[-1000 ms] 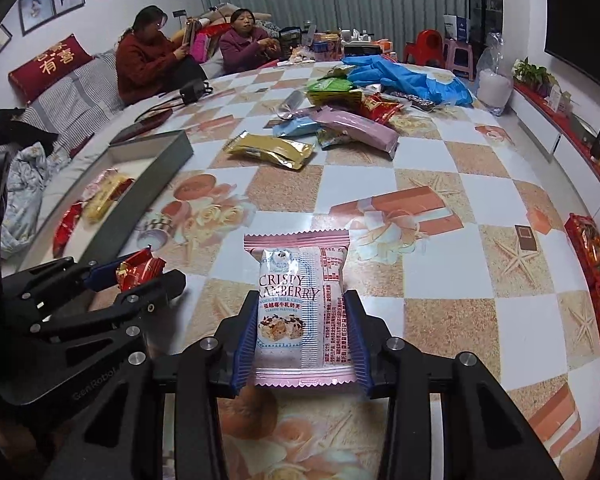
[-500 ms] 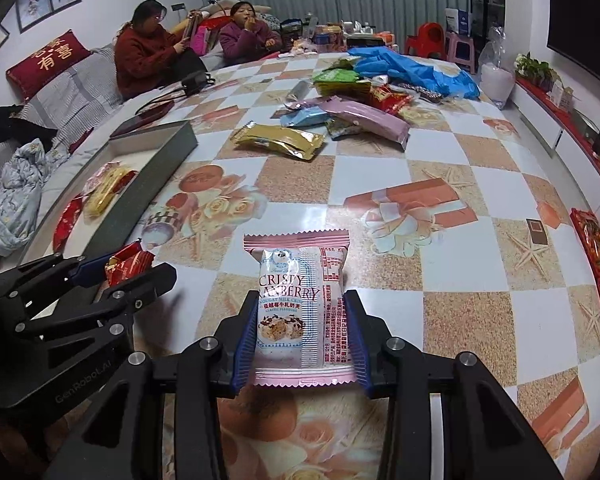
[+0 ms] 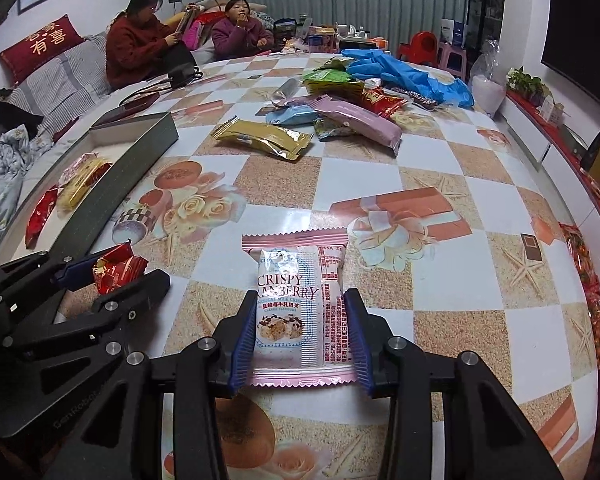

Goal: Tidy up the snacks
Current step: 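Carry the red packet and pink cranberry bar toward the box lid with both grippers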

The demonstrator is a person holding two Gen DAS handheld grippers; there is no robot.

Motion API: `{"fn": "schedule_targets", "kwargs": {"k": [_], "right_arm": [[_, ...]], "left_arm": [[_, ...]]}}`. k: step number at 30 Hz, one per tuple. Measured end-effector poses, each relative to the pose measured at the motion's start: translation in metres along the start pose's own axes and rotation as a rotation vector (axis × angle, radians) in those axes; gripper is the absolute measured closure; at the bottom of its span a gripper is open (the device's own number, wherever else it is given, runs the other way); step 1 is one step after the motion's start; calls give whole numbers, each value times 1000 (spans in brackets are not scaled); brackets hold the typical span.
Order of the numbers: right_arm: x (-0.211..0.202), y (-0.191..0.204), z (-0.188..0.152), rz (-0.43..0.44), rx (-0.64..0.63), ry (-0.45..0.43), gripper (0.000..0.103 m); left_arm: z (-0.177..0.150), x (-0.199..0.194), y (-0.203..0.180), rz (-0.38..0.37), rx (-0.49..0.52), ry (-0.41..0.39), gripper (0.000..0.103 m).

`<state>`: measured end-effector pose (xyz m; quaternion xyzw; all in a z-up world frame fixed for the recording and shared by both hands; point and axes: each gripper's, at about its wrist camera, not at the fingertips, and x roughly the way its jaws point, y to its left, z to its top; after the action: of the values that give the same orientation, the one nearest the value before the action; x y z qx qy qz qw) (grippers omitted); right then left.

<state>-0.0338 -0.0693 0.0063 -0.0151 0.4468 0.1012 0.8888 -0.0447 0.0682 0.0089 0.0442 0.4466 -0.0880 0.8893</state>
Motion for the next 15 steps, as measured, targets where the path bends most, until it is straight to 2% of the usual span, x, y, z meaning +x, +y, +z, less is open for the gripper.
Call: {"fn": "schedule_targets", "kwargs": {"k": [15], "right_arm": [[0, -1, 0, 1, 1, 0, 59]], "left_arm": [[0, -1, -1, 0, 1, 0, 60]]}}
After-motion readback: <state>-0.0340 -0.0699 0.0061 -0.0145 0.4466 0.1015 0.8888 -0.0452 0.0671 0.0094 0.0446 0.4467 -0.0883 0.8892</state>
